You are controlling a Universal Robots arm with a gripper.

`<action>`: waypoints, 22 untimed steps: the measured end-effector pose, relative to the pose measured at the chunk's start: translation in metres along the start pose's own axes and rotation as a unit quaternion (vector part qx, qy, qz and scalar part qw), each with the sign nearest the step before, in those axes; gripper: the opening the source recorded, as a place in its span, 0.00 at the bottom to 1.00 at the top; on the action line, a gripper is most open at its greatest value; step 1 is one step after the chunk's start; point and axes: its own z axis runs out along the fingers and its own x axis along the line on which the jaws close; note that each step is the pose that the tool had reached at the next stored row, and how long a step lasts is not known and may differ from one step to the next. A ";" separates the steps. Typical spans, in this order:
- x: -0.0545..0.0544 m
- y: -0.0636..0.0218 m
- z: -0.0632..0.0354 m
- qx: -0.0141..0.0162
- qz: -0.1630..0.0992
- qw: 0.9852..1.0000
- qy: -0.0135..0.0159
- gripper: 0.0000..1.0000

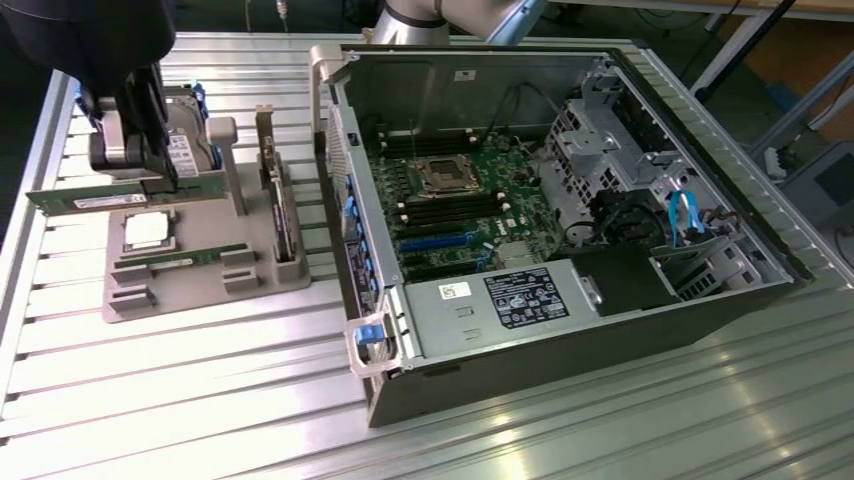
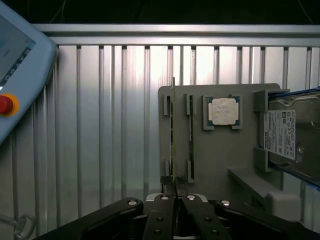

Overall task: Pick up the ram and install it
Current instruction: 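Pick up the ram and move it above insertion slot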

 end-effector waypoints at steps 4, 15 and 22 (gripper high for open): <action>0.000 0.0001 -0.0049 0.000 0.000 1.000 0.000 0.12; 0.001 0.0003 -0.0286 0.000 0.000 1.000 0.000 0.12; 0.001 0.0004 -0.0325 0.000 0.000 1.000 0.000 0.12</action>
